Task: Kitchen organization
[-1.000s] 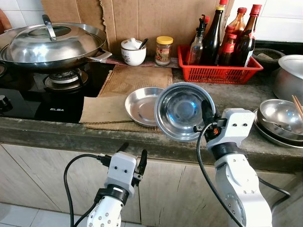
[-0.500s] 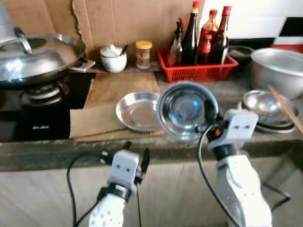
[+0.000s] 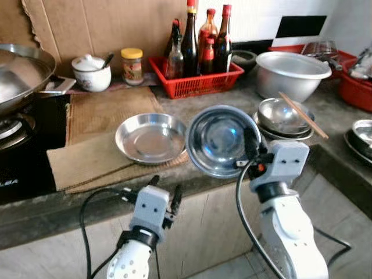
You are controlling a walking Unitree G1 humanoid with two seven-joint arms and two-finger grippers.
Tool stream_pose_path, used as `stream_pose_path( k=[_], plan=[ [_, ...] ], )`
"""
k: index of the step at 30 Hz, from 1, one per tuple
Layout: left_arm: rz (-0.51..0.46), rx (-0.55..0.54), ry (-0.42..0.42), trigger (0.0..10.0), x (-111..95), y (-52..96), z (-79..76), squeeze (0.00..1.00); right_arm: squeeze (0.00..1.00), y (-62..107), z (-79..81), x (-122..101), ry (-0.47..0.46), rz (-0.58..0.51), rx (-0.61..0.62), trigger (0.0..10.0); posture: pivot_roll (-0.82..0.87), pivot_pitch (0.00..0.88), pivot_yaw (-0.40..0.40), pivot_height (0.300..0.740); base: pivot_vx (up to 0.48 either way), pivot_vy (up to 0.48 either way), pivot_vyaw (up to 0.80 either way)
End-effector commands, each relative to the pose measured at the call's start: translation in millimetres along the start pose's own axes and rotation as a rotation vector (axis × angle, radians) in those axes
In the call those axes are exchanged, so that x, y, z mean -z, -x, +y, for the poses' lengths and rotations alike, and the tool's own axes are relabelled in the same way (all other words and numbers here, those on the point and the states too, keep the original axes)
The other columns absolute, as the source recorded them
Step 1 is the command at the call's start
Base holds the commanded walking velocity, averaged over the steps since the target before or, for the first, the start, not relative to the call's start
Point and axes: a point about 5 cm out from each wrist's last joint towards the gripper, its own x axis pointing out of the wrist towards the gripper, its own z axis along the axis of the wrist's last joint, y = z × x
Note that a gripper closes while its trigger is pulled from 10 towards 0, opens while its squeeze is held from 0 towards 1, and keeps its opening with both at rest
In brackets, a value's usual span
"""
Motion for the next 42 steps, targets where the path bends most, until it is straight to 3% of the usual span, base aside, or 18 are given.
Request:
stream_pose_path(
  k=[1,23,32,42],
  plan=[
    [0.002,0.020,-0.005,10.0,0,-1.0,-3.2,0.00,0.00,2.3,-3.8,-3,0.017,-0.020,0.015,10.0,0.14,0.055,-0.026,0.740,0.000,0.000,-0.78],
    [0.002,0.048,-0.032,10.0,0,-0.9,-6.0,0.00,0.00,6.6,-0.2,1,0.039,-0.018,0.007,10.0,0.15,0.058,-0.023,0.740,0.000,0.099,-0.67],
    [0.009,0.059,-0.023,10.0,1,-1.1,-7.6,0.00,0.00,8.1,-0.9,6,0.046,0.010,0.017,10.0,0.15,0.050,-0.022,0.740,0.000,-0.333,0.00],
    [0.005,0.069,-0.038,10.0,1,-0.6,-8.5,0.00,0.00,9.9,0.9,10,0.052,0.023,0.008,10.0,0.15,0.042,-0.022,0.740,0.000,-0.258,-0.80]
  ],
)
